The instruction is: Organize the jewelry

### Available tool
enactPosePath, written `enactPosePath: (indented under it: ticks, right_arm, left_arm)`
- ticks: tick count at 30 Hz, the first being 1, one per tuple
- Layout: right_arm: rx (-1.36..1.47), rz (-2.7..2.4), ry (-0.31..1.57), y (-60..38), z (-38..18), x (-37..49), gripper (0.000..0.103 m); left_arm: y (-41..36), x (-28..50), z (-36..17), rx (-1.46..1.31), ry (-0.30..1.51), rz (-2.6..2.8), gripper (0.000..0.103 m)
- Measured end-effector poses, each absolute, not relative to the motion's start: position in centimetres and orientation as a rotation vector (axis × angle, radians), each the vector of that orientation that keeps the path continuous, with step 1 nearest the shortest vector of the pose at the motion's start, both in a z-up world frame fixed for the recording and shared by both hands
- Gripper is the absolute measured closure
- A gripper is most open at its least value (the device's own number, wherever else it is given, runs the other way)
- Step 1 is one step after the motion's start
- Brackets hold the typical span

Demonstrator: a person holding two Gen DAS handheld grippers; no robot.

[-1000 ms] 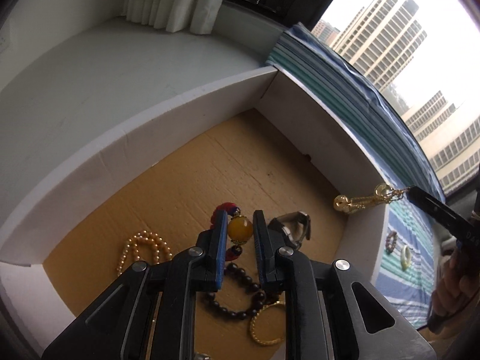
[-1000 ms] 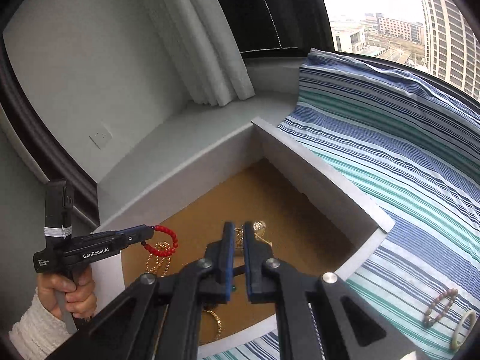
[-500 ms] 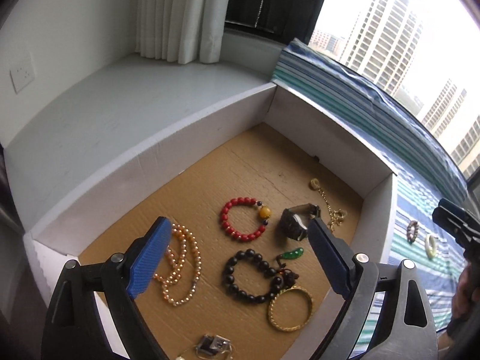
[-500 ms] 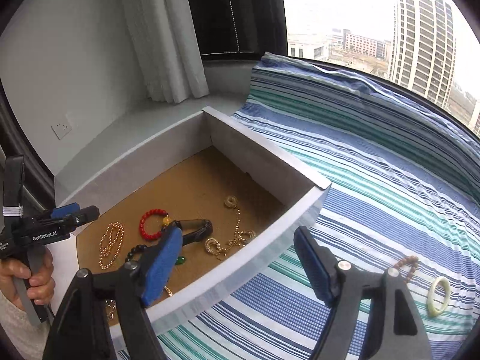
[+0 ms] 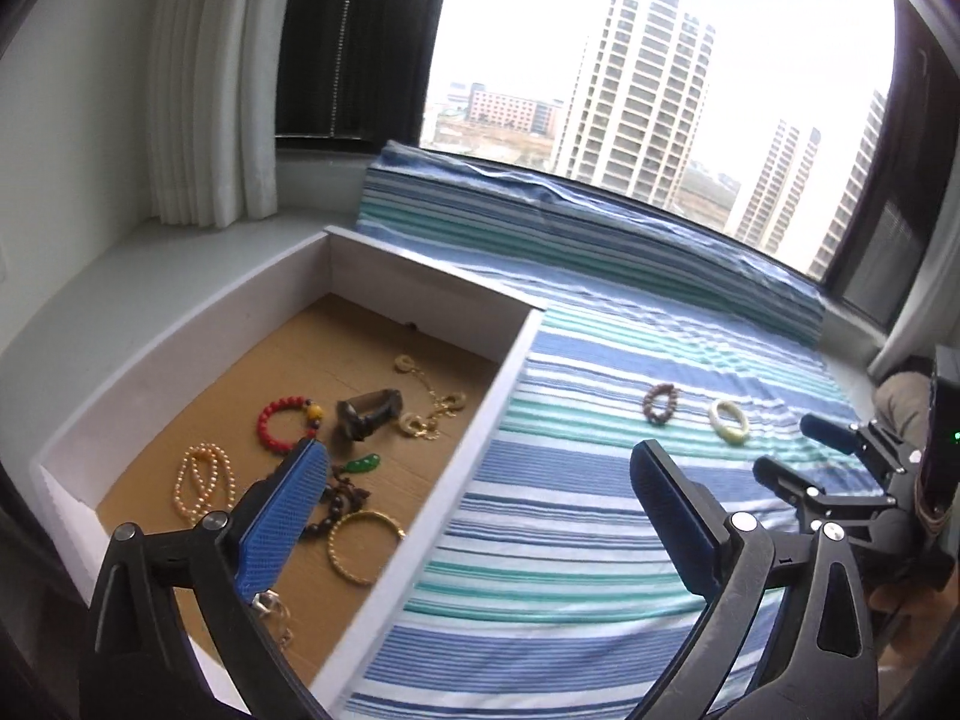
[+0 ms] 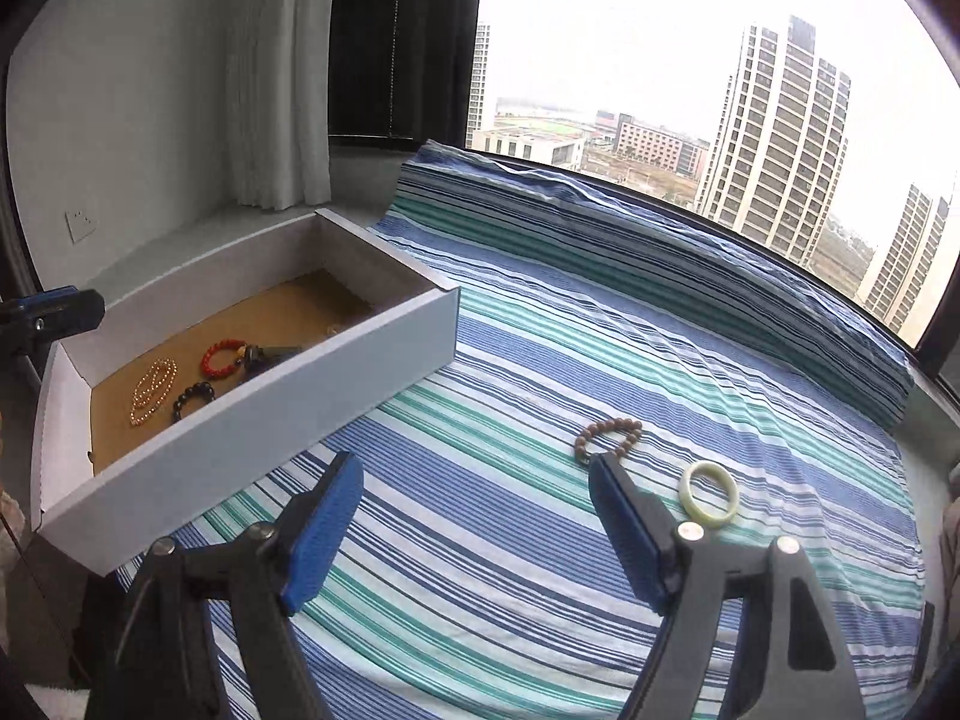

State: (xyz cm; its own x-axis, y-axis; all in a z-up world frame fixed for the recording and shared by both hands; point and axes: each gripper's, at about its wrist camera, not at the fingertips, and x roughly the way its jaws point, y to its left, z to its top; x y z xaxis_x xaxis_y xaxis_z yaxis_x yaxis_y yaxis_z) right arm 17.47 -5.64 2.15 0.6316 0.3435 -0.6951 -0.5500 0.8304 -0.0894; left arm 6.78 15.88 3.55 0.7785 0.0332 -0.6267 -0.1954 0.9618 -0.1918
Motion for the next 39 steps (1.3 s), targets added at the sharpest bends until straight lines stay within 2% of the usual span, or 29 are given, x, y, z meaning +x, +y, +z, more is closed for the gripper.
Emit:
enactPosePath:
  ticks: [15, 22, 31, 39]
  right_arm:
    - [-0.277, 0.242, 0.819, -18.4, -5.3, 9.6, 0.024]
    - [-0.221, 0.221, 0.906, -20.2, -8.8, 8.2, 0.024]
    - [-0.201, 0.245, 0.863, -19.7, -8.3, 8.2, 0.024]
    - [-0.148, 0.24, 0.905, -21.1, -9.4, 9.5, 0.024]
  left_arm:
    - [2.1, 5.6, -5.8, -0.157, 0.899, -0.092, 0.002]
    - [1.4, 5.6, -7.3, -0.155, 0.938, -0.097, 0.002]
    - [2.0, 6.9, -8.3, -0.143, 0.951, -0.048, 0.002]
    - [1.2, 9.3, -10.2, -0.124, 1.01, -0.048, 0.002]
